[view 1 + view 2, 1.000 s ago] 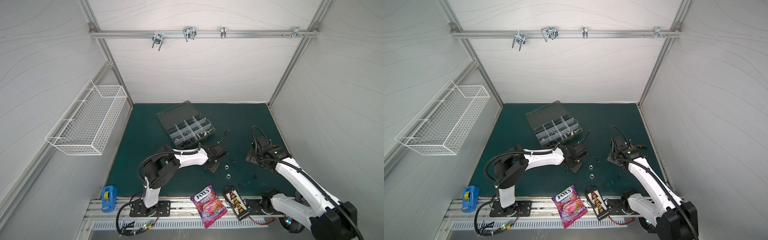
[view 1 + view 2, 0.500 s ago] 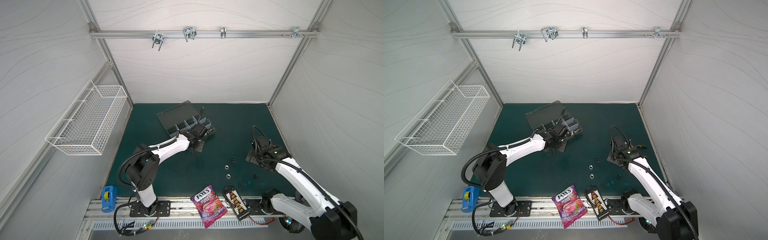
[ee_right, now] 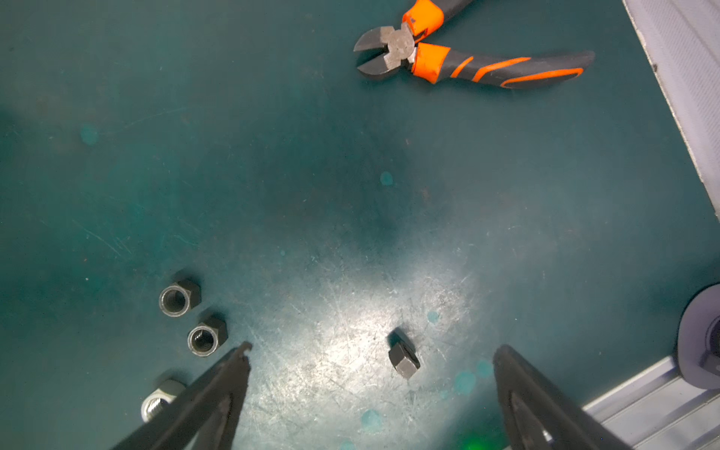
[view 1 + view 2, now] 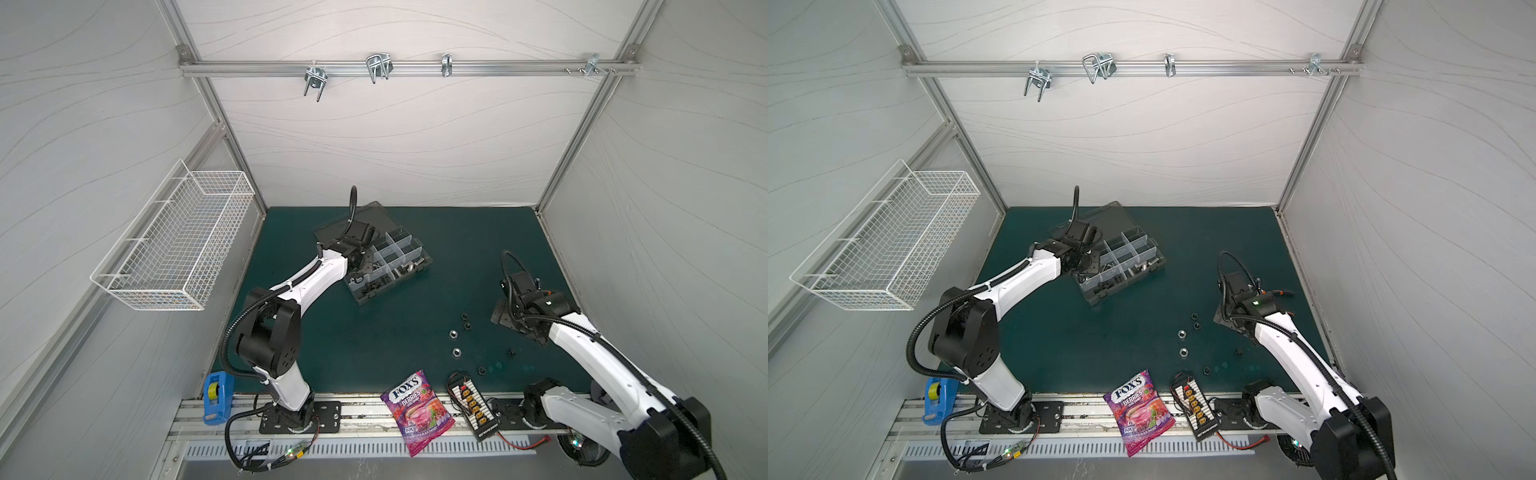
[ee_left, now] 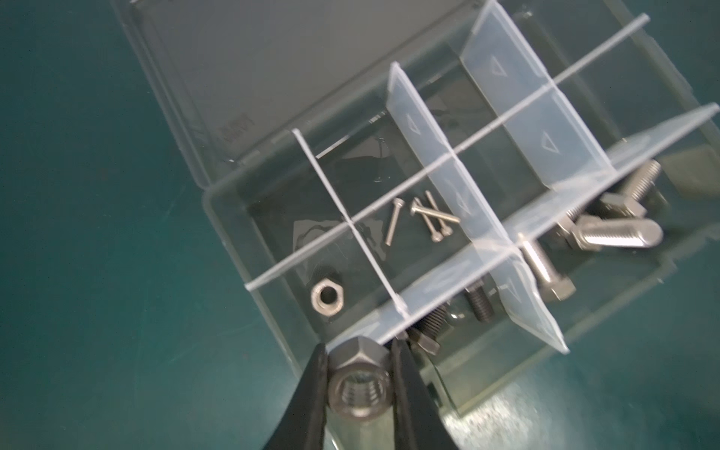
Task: Sort the screws and nuts into containers
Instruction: 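Carry the silver nut with the left gripper over the nut compartment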
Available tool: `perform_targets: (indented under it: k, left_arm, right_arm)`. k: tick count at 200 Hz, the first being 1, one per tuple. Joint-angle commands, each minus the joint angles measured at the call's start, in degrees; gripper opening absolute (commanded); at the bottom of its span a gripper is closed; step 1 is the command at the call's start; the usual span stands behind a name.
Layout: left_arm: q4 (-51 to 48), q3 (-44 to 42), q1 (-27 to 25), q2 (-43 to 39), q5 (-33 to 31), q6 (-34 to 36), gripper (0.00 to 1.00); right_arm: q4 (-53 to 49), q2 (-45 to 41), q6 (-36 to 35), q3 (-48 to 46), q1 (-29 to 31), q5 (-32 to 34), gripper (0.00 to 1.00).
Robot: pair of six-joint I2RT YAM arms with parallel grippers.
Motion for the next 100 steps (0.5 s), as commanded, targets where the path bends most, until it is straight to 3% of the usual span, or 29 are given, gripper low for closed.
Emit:
perform_targets:
  k: [1,100]
  left_arm:
    - [0.8,2.7,1.8,2.0,0.0,0.8,0.19]
    - [2.1,3.0,3.6,7.6,3.5,0.6,0.23]
  right_arm:
    - [-0.8,-0.3,0.4,0.6,-0.2,0.0,0.99]
    - [-0.6,0.1,0.7,0.7,-0.2,-0.4,0.99]
